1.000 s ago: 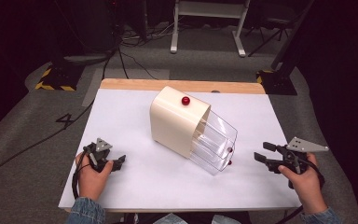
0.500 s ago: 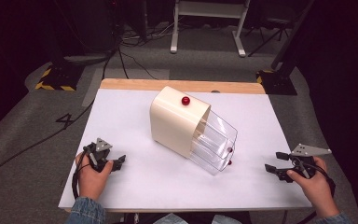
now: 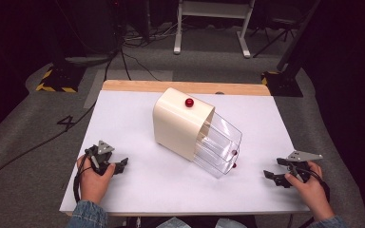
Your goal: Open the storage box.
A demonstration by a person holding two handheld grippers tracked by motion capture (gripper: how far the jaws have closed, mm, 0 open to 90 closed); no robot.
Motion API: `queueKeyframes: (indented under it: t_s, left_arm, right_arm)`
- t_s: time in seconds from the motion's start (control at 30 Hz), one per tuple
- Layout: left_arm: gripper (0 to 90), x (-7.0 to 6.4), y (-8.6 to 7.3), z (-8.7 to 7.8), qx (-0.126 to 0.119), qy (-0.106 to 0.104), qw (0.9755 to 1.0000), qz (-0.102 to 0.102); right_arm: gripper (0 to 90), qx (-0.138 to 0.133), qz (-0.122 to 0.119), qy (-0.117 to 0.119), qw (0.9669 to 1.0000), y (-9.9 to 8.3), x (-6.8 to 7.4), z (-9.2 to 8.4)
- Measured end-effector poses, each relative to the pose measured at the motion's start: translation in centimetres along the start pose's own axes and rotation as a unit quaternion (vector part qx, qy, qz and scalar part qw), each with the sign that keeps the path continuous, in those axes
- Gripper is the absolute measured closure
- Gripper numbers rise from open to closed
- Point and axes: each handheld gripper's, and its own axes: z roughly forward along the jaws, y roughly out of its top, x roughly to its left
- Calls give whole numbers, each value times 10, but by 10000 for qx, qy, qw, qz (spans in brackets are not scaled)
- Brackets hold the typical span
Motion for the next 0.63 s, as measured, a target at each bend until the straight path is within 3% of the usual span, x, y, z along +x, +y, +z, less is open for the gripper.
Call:
queueKeyframes:
  t_s: [0.1, 0.63]
  left_arm:
    - [247, 0, 0, 0, 0, 0, 10000, 0]
    - [247, 0, 0, 0, -12, 3, 10000, -8]
  right_arm:
    - [134, -67, -88, -138, 9998, -3, 2, 6]
    - [103, -87, -52, -198, 9998, -4, 2, 7]
